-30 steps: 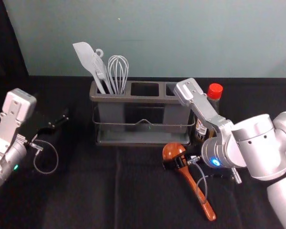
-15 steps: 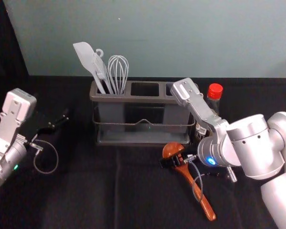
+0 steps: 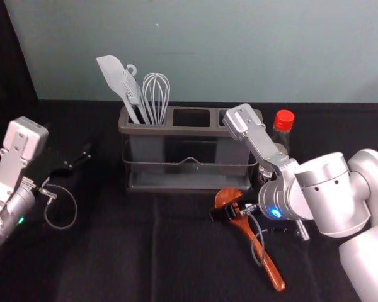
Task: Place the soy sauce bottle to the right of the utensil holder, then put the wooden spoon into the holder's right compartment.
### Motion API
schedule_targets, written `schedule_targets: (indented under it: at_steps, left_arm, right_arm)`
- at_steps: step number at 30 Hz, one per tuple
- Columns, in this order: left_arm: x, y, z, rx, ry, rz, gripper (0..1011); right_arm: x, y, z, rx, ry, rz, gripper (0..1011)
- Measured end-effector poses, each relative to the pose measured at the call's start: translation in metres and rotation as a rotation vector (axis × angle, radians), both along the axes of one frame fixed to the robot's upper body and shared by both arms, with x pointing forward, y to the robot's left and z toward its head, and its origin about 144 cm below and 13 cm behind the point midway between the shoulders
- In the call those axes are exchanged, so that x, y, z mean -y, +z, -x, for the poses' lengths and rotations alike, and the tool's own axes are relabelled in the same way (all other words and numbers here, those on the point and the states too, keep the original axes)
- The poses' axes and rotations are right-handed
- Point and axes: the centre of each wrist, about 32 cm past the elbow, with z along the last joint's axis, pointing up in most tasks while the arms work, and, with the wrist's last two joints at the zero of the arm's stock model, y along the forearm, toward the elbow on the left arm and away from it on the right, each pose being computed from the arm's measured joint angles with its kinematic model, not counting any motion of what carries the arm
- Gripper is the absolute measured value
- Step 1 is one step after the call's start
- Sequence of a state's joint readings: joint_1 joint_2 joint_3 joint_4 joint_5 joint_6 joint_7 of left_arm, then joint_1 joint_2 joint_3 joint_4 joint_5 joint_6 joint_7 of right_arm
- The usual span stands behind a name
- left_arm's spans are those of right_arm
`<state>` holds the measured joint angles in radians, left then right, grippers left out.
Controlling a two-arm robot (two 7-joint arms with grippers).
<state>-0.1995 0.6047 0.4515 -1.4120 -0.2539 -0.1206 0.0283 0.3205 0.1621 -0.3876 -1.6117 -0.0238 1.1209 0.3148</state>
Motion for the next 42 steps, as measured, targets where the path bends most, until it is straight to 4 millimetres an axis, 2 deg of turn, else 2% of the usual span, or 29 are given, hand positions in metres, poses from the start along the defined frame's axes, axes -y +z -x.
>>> schedule_targets:
  at_steps: [14,17,23,27,32,37,42]
  left_arm:
    - [0.000,0.000,0.000,0.000,0.000,0.000,1000]
    - [0.000,0.000,0.000,0.000,0.000,0.000,1000]
    - [0.000,0.000,0.000,0.000,0.000,0.000,1000]
    - [0.000,0.000,0.000,0.000,0.000,0.000,1000]
    - [0.000,0.000,0.000,0.000,0.000,0.000,1000]
    - [0.000,0.000,0.000,0.000,0.000,0.000,1000]
    - [0.000,0.000,0.000,0.000,0.000,0.000,1000]
  right_arm:
    - [0.000,-0.004,-0.002,0.001,0.006,0.008,1003]
    - [0.000,-0.004,-0.002,0.001,0.005,0.008,979]
    - [0.000,-0.004,-0.001,0.002,-0.003,0.009,839]
    - [0.001,-0.002,0.001,0.006,-0.004,0.002,838]
    - [0.002,0.010,0.010,0.033,0.009,-0.013,838]
    - [0.009,0.028,0.030,0.078,0.043,-0.042,838]
    - [0.016,0.034,0.043,0.106,0.055,-0.070,838]
